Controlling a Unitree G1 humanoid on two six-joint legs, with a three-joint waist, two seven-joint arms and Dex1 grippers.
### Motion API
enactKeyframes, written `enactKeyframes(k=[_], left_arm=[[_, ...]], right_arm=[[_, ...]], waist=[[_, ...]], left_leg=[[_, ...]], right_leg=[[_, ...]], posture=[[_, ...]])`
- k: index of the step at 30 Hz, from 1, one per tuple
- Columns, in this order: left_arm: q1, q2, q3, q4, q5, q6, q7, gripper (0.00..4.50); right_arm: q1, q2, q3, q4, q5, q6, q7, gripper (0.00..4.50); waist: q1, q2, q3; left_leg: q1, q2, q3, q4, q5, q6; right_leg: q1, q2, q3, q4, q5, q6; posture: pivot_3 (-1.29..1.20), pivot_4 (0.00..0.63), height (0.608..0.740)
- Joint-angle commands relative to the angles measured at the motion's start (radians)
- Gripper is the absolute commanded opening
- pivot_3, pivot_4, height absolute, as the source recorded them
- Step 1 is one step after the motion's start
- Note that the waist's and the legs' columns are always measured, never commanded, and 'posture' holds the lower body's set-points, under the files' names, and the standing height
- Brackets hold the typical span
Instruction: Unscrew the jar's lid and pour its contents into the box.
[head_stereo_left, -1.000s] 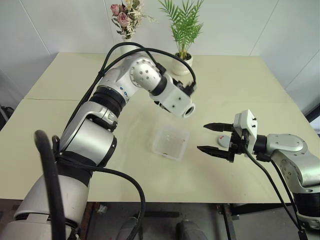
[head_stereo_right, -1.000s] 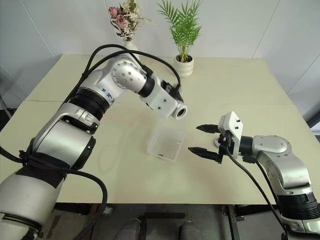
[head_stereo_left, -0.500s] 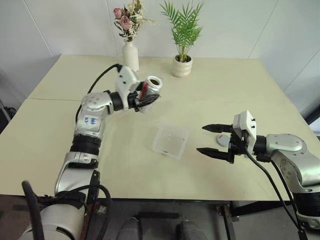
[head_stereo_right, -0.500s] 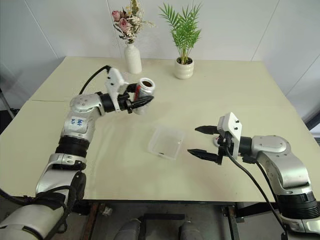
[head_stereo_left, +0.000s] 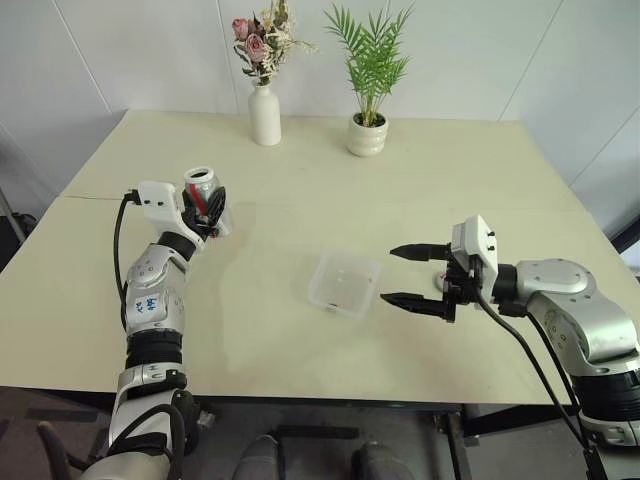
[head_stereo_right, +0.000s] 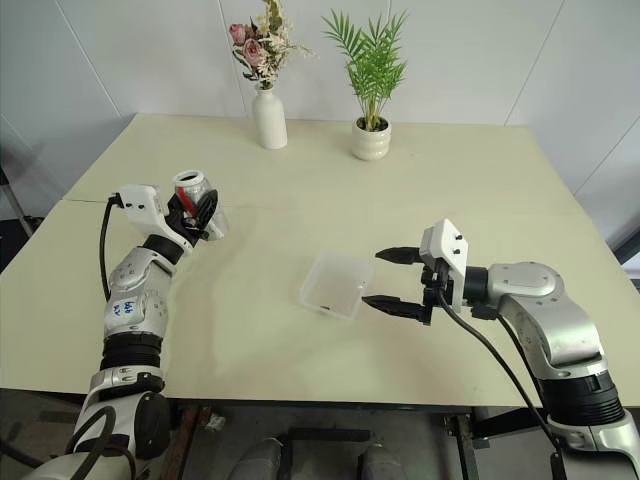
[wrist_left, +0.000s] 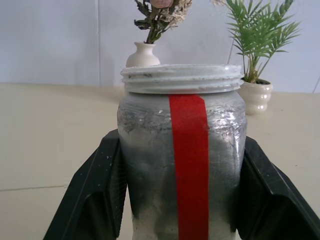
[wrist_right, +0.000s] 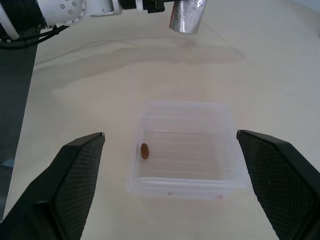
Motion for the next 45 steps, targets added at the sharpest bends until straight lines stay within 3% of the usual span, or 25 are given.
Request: enactKeyframes(k=[1,9,19,26,37,45], left_arm=[[0.021,-0.011,-0.002,-0.023,-0.029,-0.067,-0.004,2.4],[0.094,0.026,-0.047,0.061,0.024,-0.221,-0.02,2.4],[0.128,0.02,-0.048,0.099,0.0,-0.215,0.018,2.4],[0.137,0.018,-0.049,0.079,-0.02,-0.205,0.022,4.39],[0.249,0.068,-0.043,-0.176,-0.064,-0.12,-0.026,4.46],[0.393,0.189,0.022,-0.429,-0.078,-0.052,-0.039,4.46]], right_arm=[[-0.024,0.003,-0.018,-0.004,0.011,-0.006,-0.005,4.46],[-0.003,0.007,-0.029,-0.023,0.024,-0.001,-0.018,4.46],[-0.018,0.091,-0.057,0.009,-0.008,-0.105,-0.126,4.46],[-0.015,0.115,-0.055,-0.011,-0.005,-0.125,-0.147,4.5],[-0.008,0.11,-0.046,-0.042,0.002,-0.127,-0.135,4.5],[-0.005,0.103,-0.052,-0.046,0.006,-0.126,-0.124,4.5]], waist=[[0.0,0.0,0.0],[-0.003,0.0,0.0],[-0.002,0.0,0.0],[-0.001,0.0,0.0],[-0.003,0.0,0.0],[-0.007,0.0,0.0]], left_leg=[[0.0,0.0,0.0,0.0,0.0,0.0],[0.004,0.001,0.0,-0.008,0.0,0.0],[0.004,0.0,0.0,-0.013,0.0,0.0],[0.005,0.001,0.0,-0.014,0.0,0.0],[0.005,0.001,0.0,-0.016,0.0,0.0],[0.005,0.002,0.0,-0.018,0.0,-0.001]], right_leg=[[0.001,0.0,0.0,-0.001,0.0,0.0],[0.006,0.0,-0.002,-0.013,0.003,-0.001],[0.006,-0.001,-0.004,-0.018,0.003,-0.001],[0.006,-0.001,-0.004,-0.018,0.003,-0.001],[0.006,-0.001,-0.004,-0.019,0.003,-0.002],[0.006,-0.002,-0.004,-0.022,0.003,-0.002]], posture=[[0.0,0.15,0.74],[0.0,0.15,0.74],[0.0,0.15,0.74],[0.0,0.15,0.74],[0.0,0.15,0.74],[0.0,0.15,0.74]])
